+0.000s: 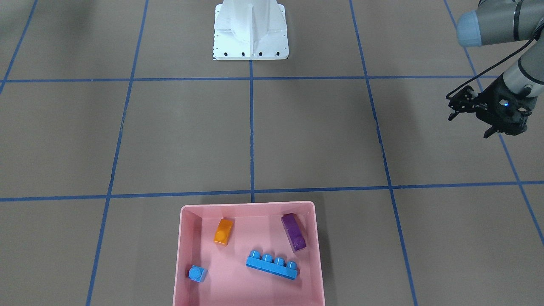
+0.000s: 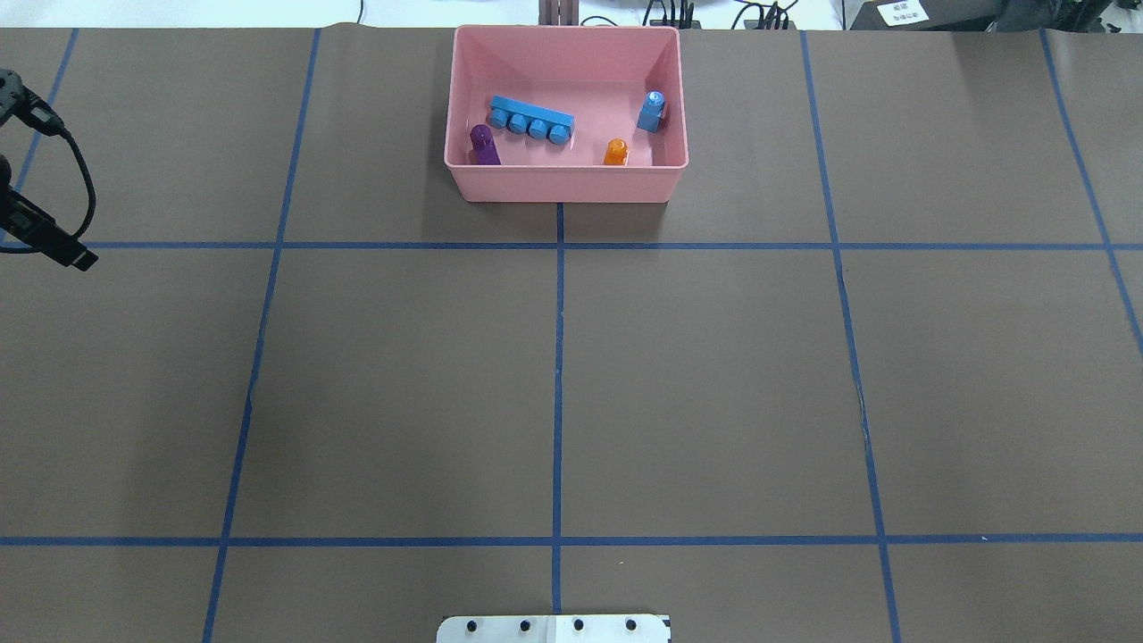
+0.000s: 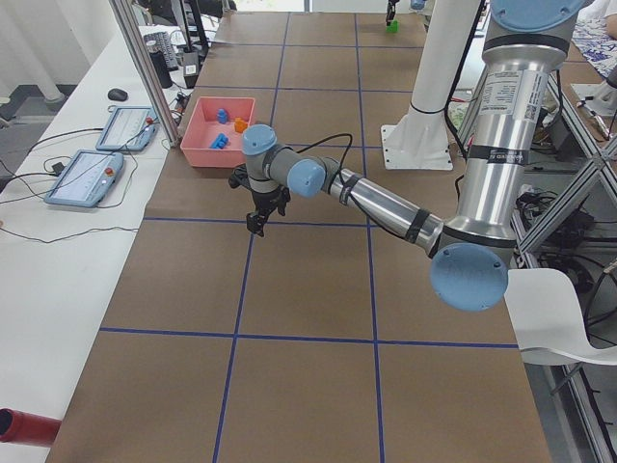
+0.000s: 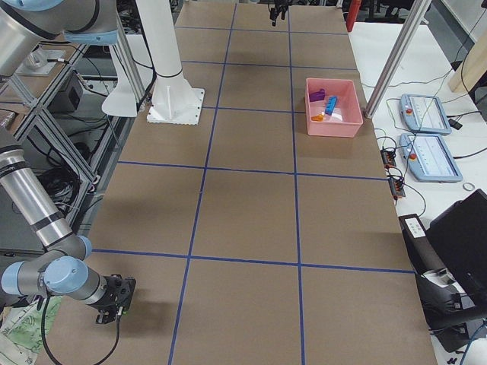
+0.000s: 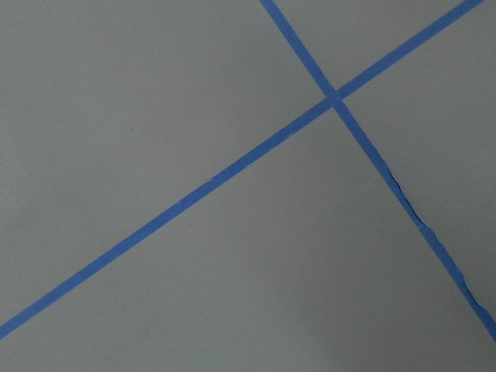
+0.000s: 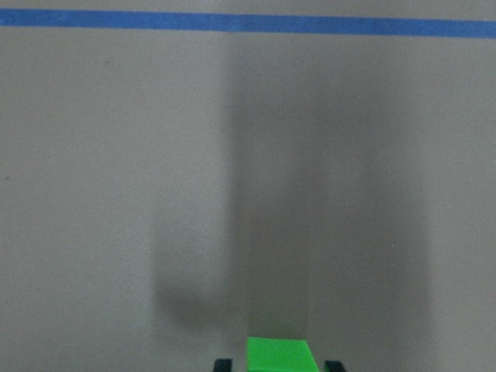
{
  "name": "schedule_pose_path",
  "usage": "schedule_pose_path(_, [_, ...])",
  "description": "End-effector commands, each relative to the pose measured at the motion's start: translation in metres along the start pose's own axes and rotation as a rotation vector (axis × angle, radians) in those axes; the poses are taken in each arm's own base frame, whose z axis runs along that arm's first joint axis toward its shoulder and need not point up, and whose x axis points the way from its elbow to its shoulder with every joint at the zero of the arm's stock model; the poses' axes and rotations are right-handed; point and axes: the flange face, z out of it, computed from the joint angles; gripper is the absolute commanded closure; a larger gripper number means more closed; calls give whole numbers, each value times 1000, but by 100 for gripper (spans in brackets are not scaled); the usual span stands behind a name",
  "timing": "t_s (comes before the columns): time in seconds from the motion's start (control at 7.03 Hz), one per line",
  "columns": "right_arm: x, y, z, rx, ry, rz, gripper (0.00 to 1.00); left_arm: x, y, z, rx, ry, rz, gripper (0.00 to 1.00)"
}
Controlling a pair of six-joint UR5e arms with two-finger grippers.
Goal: Put all blocks into box
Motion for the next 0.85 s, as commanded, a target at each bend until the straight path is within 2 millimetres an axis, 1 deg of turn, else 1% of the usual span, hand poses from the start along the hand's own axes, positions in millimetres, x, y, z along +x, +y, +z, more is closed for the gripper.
schedule_pose_path(0.0, [0, 0, 0, -1, -2, -4, 90, 2, 0, -1, 3, 1, 3, 0])
schedule_pose_path(0.28, [0, -1, 0, 1, 0, -10, 100, 1, 0, 0, 0, 0, 2, 0])
schedule_pose_path(0.57, [-3, -6, -3, 10, -3, -20, 100, 2, 0, 0, 0, 2, 2, 0])
schedule_pose_path(0.71, [-4, -14, -3, 19, -8, -28, 100, 1, 0, 2, -4, 1, 1, 0])
